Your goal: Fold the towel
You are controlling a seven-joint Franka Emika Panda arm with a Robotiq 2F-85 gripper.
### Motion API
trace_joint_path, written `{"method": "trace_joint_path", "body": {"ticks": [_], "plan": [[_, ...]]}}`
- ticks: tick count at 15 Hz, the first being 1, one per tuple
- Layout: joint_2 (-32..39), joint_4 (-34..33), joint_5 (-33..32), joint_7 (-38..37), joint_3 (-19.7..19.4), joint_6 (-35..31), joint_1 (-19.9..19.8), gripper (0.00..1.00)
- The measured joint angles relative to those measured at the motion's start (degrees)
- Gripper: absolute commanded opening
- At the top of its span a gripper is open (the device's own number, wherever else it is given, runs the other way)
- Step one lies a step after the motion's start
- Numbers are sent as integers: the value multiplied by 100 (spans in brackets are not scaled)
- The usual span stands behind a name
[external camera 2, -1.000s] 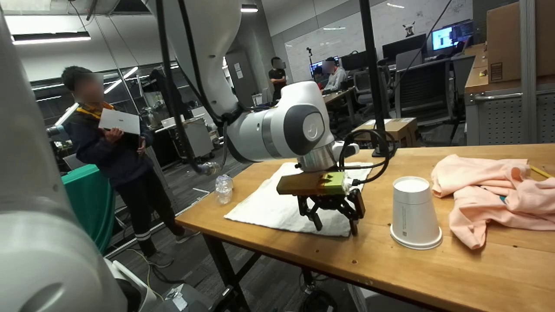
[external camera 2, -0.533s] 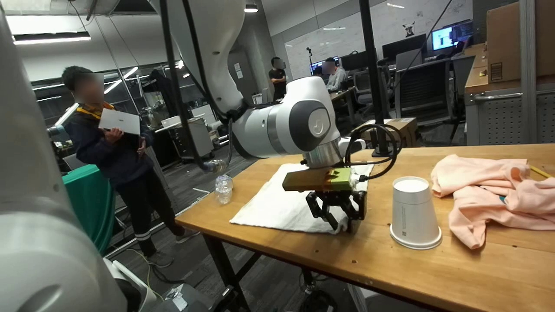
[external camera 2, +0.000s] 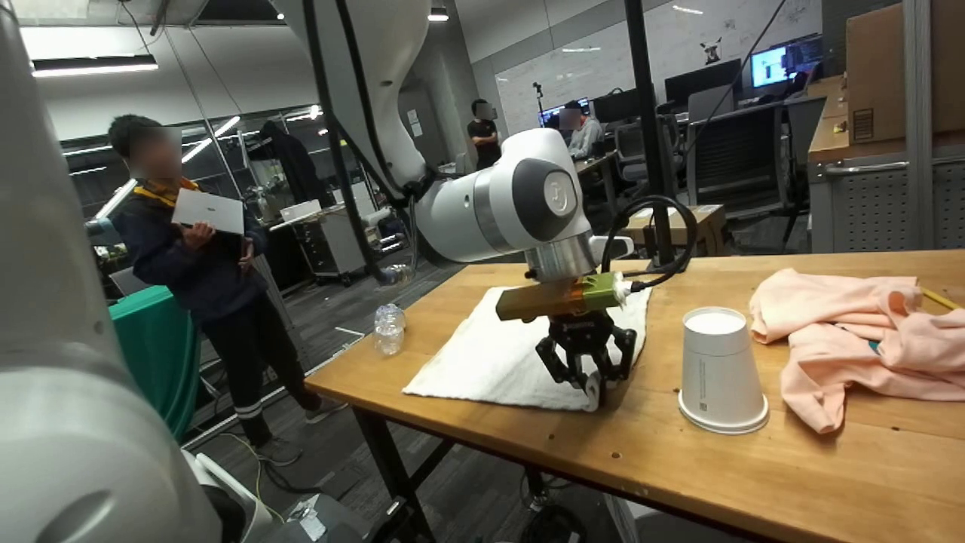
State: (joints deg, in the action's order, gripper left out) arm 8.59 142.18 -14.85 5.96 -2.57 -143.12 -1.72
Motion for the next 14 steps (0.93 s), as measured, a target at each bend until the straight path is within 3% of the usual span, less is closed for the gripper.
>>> {"method": "trace_joint_path", "body": {"ticks": [5,14], "plan": [[111,-719,-426,-2,82,999,192,8],[881,-2575,-147,7,591,2518,594,8]]}}
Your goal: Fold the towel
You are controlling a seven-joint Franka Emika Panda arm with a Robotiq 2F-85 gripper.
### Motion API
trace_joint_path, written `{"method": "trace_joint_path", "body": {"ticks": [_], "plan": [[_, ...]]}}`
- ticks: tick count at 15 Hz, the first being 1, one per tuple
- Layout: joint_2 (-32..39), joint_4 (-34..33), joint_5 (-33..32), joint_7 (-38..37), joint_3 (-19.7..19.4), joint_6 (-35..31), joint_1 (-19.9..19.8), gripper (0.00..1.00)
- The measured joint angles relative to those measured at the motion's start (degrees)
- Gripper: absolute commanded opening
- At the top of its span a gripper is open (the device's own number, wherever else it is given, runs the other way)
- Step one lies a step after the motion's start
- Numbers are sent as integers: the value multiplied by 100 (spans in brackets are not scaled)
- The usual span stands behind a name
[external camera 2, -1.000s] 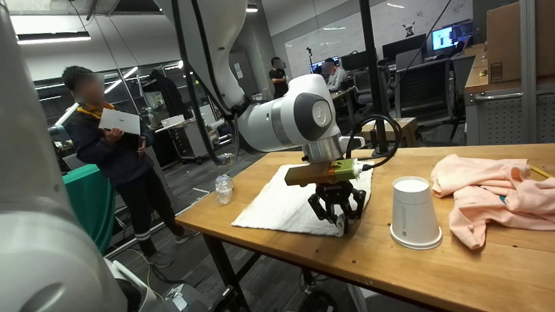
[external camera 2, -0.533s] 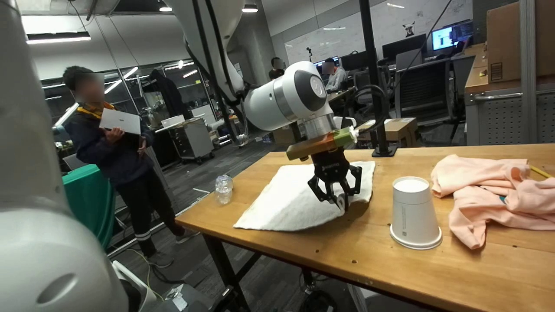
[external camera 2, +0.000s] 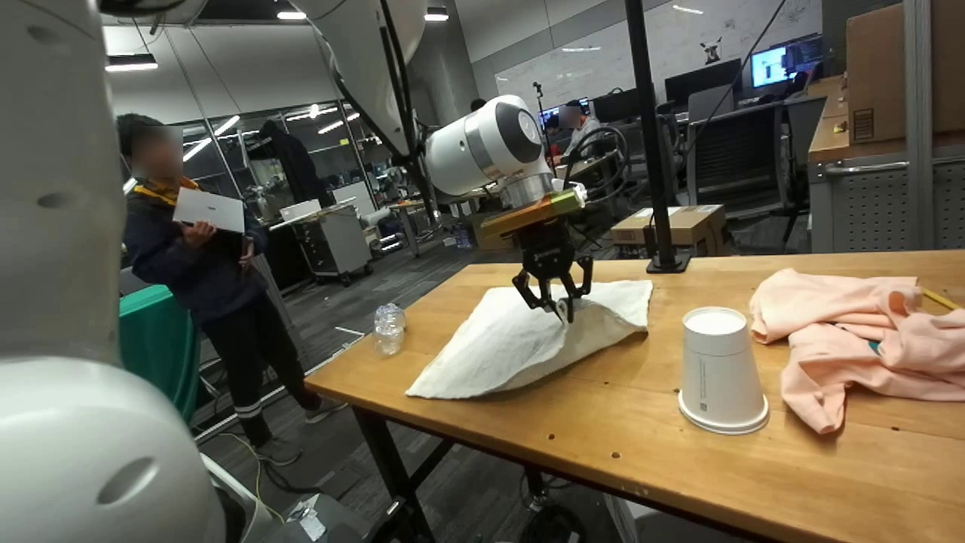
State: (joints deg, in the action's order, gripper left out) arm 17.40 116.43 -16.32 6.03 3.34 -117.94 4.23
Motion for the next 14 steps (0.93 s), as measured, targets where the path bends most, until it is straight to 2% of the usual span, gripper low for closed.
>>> {"method": "trace_joint_path", "body": {"ticks": [8,14], "plan": [[755,-1376,383,-14,275,566,314,7],[1066,-2036,466,-83,390,750,587,7]]}}
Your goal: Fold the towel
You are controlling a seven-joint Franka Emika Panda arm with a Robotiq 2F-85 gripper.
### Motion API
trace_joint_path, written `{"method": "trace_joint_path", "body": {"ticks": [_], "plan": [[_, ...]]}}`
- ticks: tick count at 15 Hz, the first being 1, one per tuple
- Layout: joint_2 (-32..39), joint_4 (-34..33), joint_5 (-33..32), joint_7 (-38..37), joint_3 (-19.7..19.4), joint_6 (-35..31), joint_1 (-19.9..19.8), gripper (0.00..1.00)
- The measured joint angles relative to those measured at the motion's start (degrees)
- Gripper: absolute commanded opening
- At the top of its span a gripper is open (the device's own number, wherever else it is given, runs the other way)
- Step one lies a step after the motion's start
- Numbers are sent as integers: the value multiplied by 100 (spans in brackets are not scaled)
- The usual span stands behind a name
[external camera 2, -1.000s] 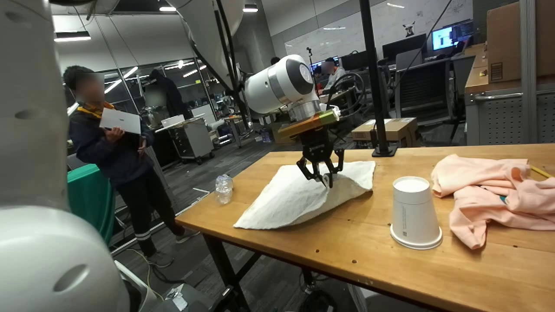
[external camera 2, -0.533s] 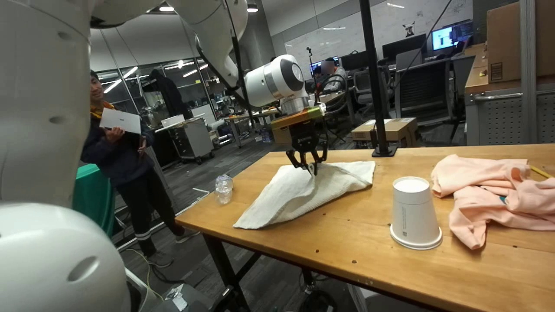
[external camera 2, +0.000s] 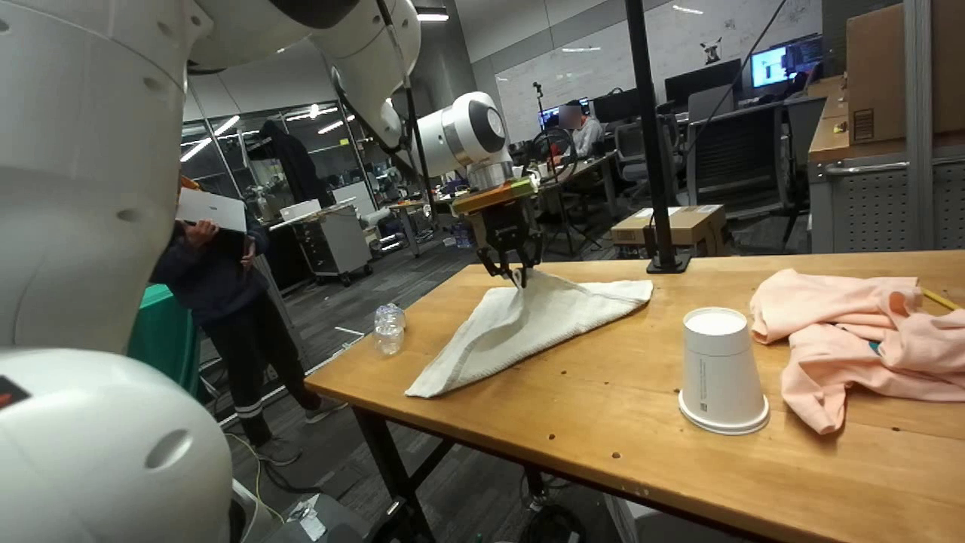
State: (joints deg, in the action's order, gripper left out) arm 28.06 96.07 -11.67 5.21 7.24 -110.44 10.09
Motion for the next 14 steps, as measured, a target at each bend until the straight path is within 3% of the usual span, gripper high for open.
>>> {"method": "trace_joint_path", "body": {"ticks": [14], "plan": [[571,-1167,470,-100,228,-20,317,8]]}}
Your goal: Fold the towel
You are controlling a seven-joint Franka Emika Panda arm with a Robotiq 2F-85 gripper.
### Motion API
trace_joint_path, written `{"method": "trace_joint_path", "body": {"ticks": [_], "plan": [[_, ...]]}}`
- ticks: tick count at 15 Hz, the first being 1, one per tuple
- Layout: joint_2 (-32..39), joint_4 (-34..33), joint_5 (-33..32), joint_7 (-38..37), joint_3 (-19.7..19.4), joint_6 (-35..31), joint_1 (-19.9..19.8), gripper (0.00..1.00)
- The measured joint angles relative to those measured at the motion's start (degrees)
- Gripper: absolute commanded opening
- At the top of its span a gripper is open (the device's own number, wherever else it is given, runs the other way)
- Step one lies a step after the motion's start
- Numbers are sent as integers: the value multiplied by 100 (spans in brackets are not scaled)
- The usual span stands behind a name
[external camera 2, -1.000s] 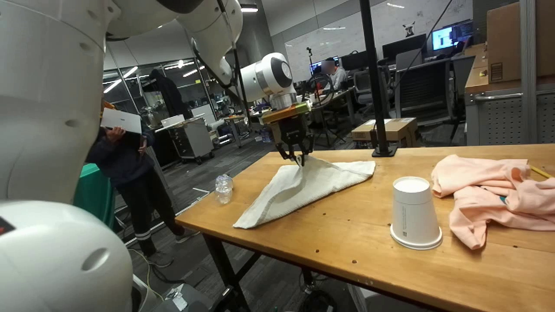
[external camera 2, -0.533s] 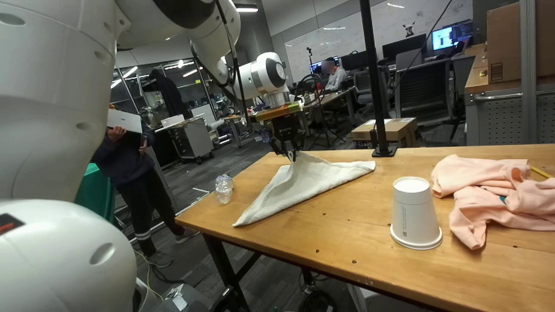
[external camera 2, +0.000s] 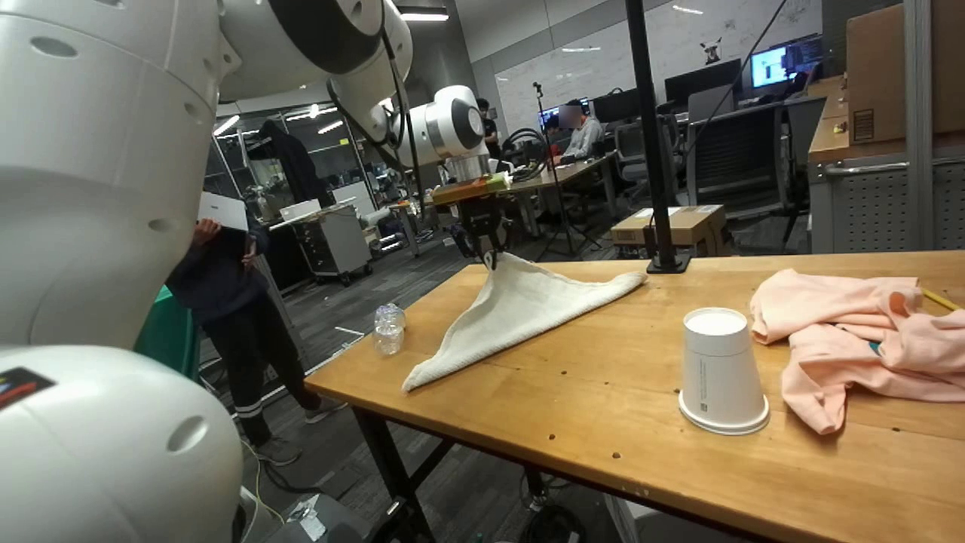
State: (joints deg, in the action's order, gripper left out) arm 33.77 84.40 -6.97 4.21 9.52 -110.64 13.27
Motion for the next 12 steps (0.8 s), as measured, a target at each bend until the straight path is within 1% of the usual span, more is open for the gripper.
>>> {"method": "trace_joint_path", "body": {"ticks": [8,12], "plan": [[661,-861,0,0,-4,5,47,8],[1065,-1358,0,1,-4,41,150,9]]}}
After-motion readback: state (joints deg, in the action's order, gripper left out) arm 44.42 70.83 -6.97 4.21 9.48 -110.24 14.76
